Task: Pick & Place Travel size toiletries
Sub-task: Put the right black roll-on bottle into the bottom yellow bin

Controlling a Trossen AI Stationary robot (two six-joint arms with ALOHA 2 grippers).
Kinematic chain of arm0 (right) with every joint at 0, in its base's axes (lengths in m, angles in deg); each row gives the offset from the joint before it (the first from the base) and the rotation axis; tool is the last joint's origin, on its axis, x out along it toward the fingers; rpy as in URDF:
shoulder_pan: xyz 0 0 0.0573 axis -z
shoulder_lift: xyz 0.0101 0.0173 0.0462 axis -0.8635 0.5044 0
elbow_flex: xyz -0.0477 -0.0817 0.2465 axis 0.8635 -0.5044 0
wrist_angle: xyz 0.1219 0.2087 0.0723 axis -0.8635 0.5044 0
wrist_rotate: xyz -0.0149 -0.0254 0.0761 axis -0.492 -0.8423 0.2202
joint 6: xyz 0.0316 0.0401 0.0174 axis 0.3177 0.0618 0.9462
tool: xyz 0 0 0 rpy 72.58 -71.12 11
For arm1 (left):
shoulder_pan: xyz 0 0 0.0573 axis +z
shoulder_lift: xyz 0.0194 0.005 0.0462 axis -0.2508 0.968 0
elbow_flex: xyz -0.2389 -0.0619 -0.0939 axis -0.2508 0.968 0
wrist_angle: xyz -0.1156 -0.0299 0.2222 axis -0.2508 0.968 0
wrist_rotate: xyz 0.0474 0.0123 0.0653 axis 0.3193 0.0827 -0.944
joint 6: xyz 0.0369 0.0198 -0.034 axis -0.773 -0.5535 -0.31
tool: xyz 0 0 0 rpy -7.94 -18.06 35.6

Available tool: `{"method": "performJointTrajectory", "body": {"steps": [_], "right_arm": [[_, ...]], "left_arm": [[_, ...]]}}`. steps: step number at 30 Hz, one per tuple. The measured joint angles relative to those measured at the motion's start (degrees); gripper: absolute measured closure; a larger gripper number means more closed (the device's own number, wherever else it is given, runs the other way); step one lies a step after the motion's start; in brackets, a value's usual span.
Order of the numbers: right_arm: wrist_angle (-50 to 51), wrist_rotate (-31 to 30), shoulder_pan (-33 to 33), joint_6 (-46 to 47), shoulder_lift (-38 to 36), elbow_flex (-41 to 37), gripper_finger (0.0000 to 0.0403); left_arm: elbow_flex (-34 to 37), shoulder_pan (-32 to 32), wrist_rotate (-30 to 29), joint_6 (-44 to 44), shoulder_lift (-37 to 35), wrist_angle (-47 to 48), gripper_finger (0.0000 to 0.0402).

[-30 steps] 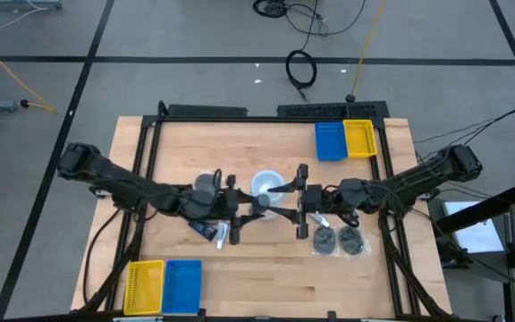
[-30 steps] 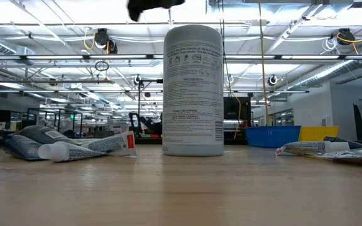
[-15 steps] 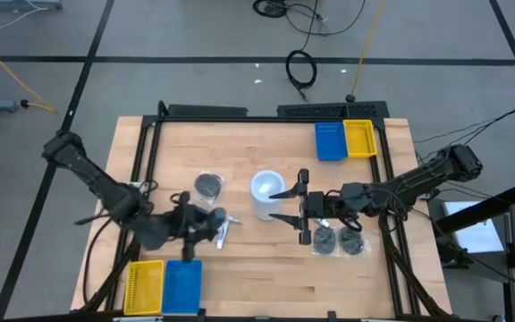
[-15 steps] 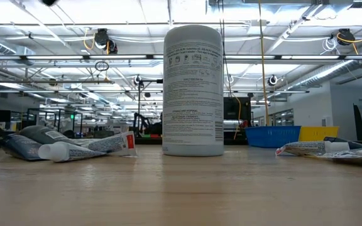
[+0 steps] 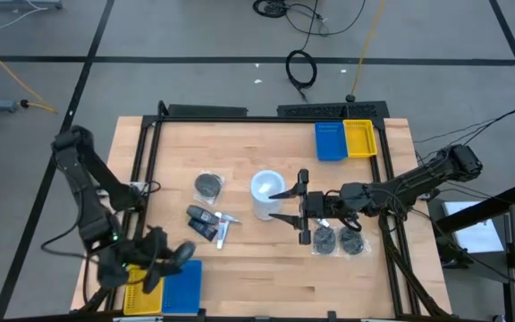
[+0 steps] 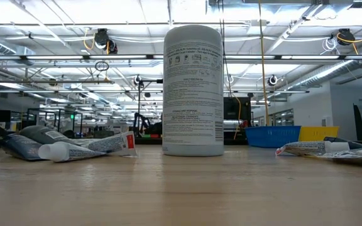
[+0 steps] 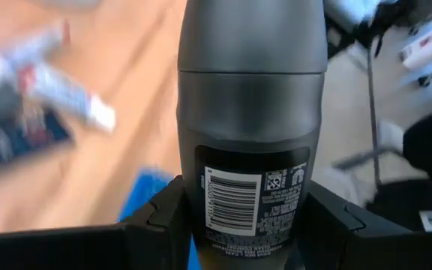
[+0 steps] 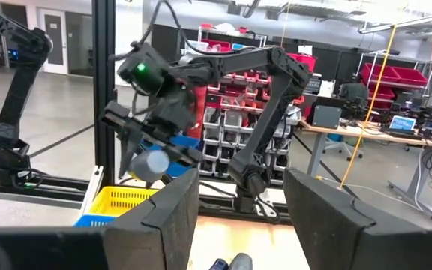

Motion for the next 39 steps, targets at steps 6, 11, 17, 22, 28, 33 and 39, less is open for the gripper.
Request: {"method": "performJointTrajectory", "body": {"steps": [6,11,17,22,28,33,39], "right_arm": [[0.0,0.1,0.0,-0.8,0.0,0.0,0.0216],[0.0,0.1,0.0,-0.8,0.0,0.0,0.0218],[0.0,0.1,0.0,-0.8,0.0,0.0,0.0218],[0.0,0.1,0.0,0.6,0.0,0.0,0.0219],[0.0,0.1,0.0,0.6,0.0,0.0,0.022],[0.0,0.1,0.0,0.7,0.0,0.0,0.0222],[0.0,0.1,0.0,0.7,0.0,0.0,0.0222]], "left_arm": [[0.0,-5.8,7.0,18.0,3.2,3.2,0.0234],[0.0,-8.2,12.7,29.8,5.9,4.7,0.0234],[0.0,-9.1,18.4,37.7,8.3,7.2,0.0234],[0.0,-9.1,26.9,43.2,9.3,8.8,0.0234],[0.0,-9.1,29.5,44.5,9.4,8.7,0.0234],[0.0,-8.7,34.8,47.3,9.4,9.7,0.0234],[0.0,-7.2,38.6,48.9,9.4,11.2,0.0234]]}}
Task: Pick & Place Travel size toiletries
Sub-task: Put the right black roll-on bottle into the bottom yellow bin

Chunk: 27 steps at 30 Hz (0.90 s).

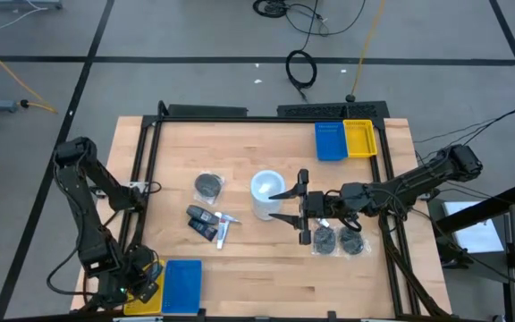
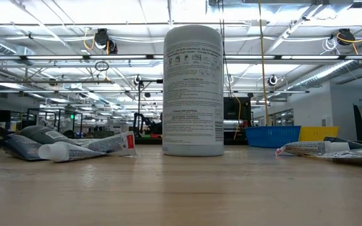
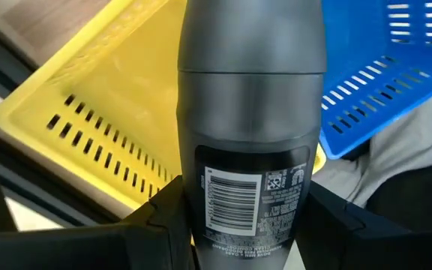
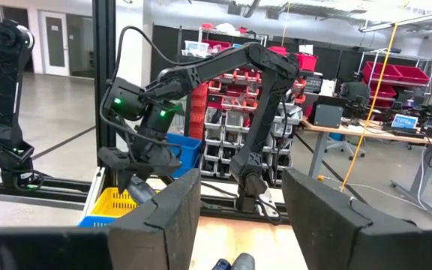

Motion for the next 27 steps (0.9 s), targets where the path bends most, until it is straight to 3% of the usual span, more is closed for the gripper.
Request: {"method": "performJointTrajectory", "body": {"steps": [10,27], "right_arm": [[0.0,0.0,0.0,0.0,0.0,0.0,0.0223],[0.0,0.0,0.0,0.0,0.0,0.0,0.0225]], "left_arm": [[0.0,4.1,9.5,-6.5,0.0,6.2,0.0234],[0.0,7.2,14.0,-16.5,0.0,3.5,0.0234]]}}
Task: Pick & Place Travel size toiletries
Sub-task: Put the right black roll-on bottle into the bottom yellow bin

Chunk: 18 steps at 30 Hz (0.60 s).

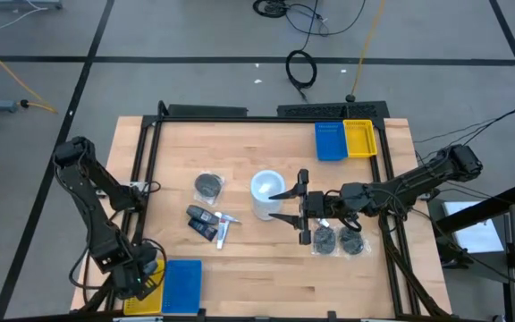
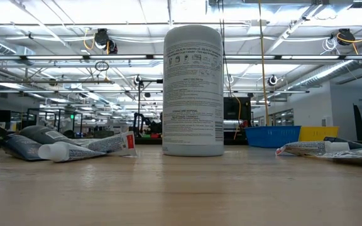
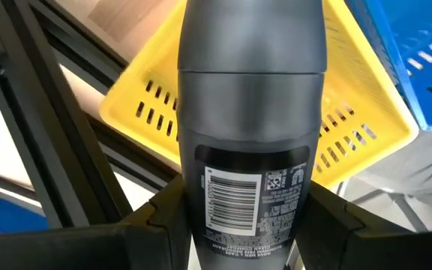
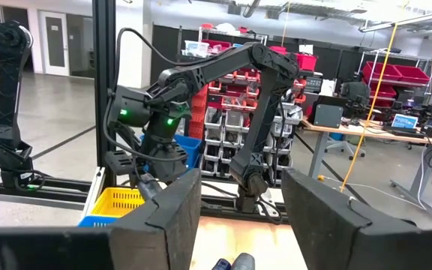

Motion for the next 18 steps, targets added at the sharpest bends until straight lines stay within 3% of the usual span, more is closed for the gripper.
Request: {"method": "performJointTrajectory", "body": {"steps": [14,18], "right_arm": [[0.0,0.0,0.0,-0.1,0.0,0.0,0.0231],[0.0,0.0,0.0,-0.2,0.0,0.0,0.023]], "left_arm": [[0.0,0.0,-0.8,-0.4,0.0,-3.8,0.0234],[0.0,0.0,-1.0,0.8,0.0,-3.7,0.0169]]}}
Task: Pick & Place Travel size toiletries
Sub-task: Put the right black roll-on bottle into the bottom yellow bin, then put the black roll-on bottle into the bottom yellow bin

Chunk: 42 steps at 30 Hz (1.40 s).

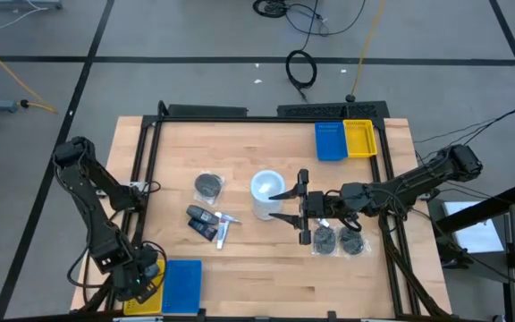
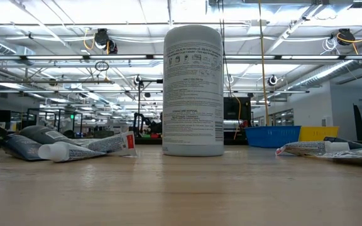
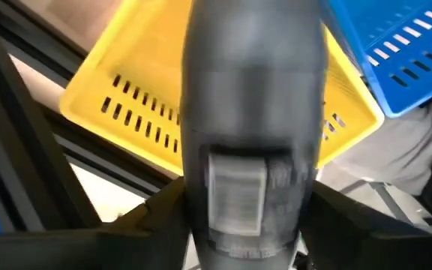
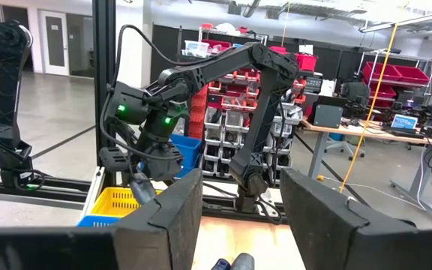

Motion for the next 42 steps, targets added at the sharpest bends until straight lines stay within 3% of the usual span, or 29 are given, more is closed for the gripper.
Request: {"method": "performJointTrajectory", "body": {"steps": [4,8,17,25,42], "right_arm": [[0.0,0.0,0.0,0.0,0.0,0.0,0.023],[0.0,0.0,0.0,0.0,0.0,0.0,0.023],[0.0,0.0,0.0,0.0,0.0,0.0,0.0231],[0.0,0.0,0.0,0.0,0.0,0.0,0.0231],[0.4,0.0,0.0,0.1,0.0,0.0,0.0232]], "left_arm": [[0.0,0.0,-0.1,0.5,0.0,0.0,0.0106],[0.0,0.0,-0.8,0.5,0.0,0.1,0.0088],[0.0,1.9,-5.4,-7.3,0.0,0.1,0.0138],[0.0,7.7,-7.6,-17.8,0.0,0.1,0.0182],[0.0,28.6,-9.8,-50.5,0.0,7.5,0.0188]]}}
